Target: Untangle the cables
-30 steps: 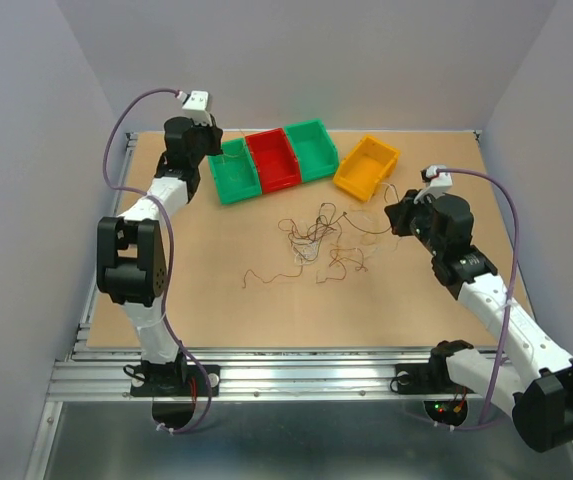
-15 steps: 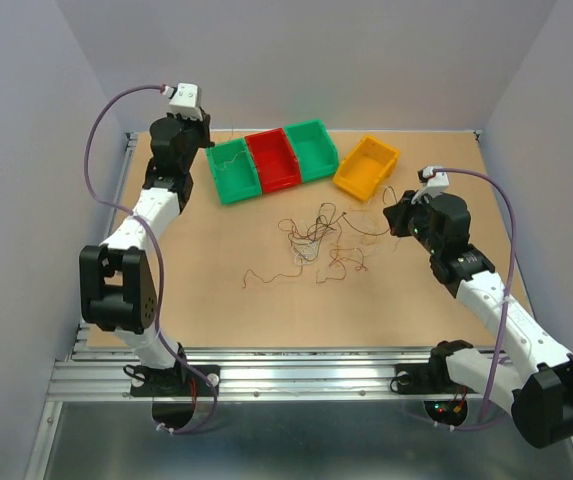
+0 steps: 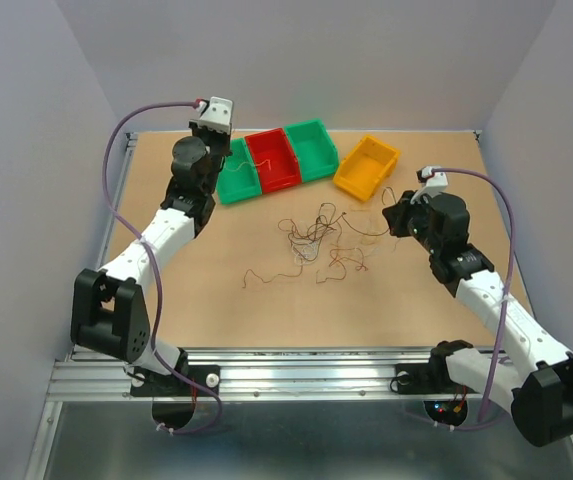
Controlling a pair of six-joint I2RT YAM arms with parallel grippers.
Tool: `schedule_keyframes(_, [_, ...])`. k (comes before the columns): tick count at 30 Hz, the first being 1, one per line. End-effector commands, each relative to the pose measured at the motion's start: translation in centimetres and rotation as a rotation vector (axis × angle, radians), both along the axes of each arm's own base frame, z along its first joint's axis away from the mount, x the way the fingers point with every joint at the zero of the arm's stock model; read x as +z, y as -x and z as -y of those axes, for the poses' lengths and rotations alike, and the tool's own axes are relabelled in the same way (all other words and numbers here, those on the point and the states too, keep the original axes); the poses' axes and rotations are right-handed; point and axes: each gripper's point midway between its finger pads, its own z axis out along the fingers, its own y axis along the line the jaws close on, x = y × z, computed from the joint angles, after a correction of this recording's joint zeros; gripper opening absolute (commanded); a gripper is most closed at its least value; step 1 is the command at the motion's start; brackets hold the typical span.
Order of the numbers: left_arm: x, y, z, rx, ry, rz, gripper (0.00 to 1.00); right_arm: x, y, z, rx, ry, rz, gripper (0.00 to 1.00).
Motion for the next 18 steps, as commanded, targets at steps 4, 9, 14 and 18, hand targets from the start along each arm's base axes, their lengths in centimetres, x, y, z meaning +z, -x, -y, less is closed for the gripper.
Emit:
schedule_keyframes(4, [13.2, 4.9, -4.2, 0.133, 0.045, 0.286, 0.00, 0.0, -0.3, -0.3, 0.020, 0.008, 0.008, 0.02])
schedule_keyframes(9, [15.4, 7.5, -4.2, 0.085, 0.073, 0.341, 0.00, 0.2, -0.2, -0.3, 0.022, 0.009, 0.015, 0.02])
schedule_keyframes(14, [15.1, 7.6, -2.5, -0.012, 0.090, 0.320, 0.00, 0.2, -0.2, -0.3, 0.022, 0.007, 0.016, 0.02])
schedule_keyframes(18, [13.7, 6.5, -0.8, -0.089, 0.102, 0.275, 0.00, 0.1, -0.1, -0.3, 0.023, 0.006, 0.012, 0.02])
